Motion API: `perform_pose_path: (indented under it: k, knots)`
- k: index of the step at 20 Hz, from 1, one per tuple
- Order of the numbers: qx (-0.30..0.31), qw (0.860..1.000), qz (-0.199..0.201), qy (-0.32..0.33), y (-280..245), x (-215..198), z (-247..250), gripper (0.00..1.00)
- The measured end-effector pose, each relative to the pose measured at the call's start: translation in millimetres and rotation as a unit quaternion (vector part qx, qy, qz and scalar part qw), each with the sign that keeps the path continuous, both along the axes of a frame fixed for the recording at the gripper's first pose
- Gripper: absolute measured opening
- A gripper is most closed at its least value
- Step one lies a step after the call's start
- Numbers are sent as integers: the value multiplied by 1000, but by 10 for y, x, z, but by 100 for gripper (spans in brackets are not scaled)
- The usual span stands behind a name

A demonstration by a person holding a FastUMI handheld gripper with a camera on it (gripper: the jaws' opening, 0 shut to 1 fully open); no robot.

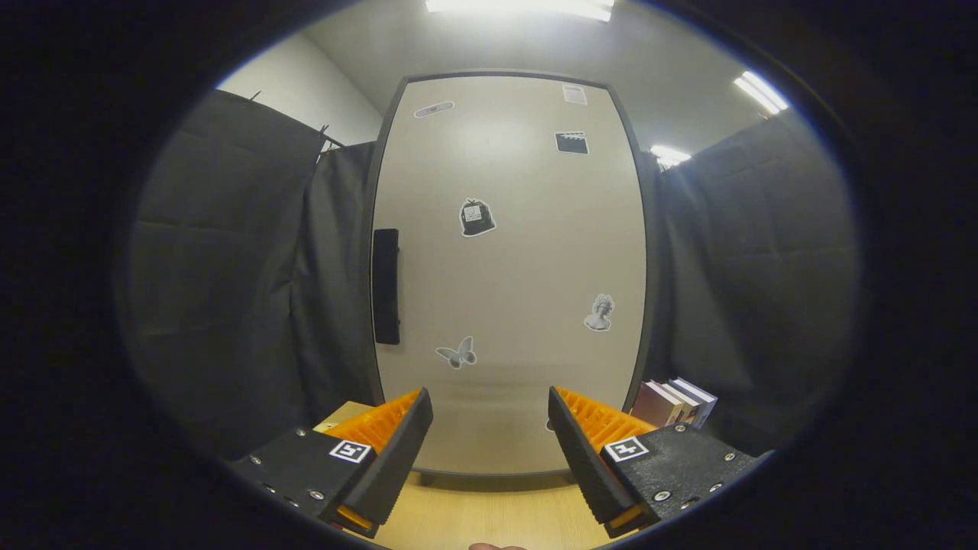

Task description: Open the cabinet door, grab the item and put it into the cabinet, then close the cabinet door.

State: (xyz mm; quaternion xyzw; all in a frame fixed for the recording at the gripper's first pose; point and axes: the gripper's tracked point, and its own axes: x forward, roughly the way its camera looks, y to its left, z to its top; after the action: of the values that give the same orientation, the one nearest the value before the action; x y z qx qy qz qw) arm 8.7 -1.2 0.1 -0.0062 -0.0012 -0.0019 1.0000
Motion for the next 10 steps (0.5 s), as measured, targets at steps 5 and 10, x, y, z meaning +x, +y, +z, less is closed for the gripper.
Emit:
perform_pose_path:
  k: [5, 10]
  knots:
    - [2, 1000, -2, -12, -34, 31, 105, 94]
    - [1, 1000, -4, -11, -58, 58, 124, 95]
